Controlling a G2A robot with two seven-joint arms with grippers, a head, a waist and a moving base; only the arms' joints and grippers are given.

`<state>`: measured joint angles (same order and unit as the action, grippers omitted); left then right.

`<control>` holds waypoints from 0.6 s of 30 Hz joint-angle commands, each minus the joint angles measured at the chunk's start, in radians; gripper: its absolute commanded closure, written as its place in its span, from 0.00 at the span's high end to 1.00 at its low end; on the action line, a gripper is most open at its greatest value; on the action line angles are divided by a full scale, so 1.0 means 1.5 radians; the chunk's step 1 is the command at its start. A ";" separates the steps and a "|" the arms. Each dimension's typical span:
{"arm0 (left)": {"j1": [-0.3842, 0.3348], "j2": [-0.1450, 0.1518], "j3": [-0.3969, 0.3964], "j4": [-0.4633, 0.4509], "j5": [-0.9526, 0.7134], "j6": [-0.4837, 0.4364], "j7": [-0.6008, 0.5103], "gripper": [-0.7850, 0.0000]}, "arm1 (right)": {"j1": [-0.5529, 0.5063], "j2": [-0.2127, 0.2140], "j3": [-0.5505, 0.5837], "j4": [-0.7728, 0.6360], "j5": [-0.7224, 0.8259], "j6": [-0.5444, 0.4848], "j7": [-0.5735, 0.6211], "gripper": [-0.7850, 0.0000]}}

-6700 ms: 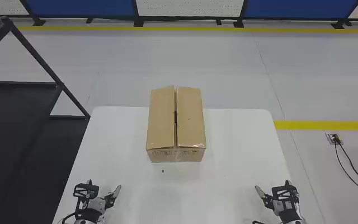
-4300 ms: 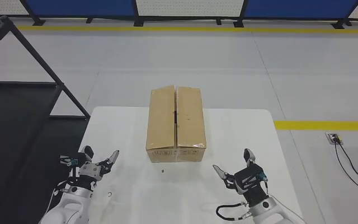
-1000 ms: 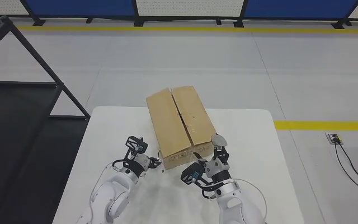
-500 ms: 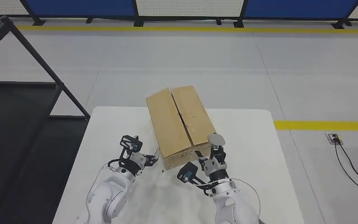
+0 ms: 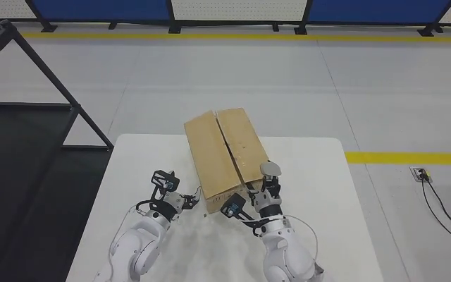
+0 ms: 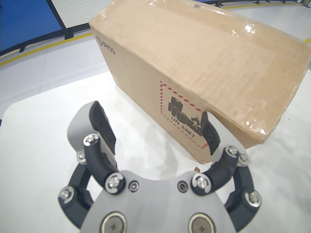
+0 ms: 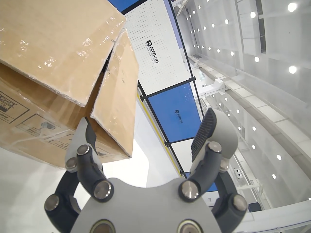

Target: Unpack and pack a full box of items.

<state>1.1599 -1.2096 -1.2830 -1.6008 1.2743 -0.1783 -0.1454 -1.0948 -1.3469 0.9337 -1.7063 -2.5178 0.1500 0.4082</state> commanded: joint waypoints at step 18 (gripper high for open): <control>0.000 0.000 0.000 0.000 0.000 0.000 0.000 1.00 | 0.012 -0.024 0.009 0.042 0.006 -0.004 -0.014 0.38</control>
<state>1.1599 -1.2096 -1.2830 -1.6008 1.2743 -0.1783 -0.1454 -1.0774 -1.3807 0.9459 -1.6468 -2.5090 0.1456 0.3886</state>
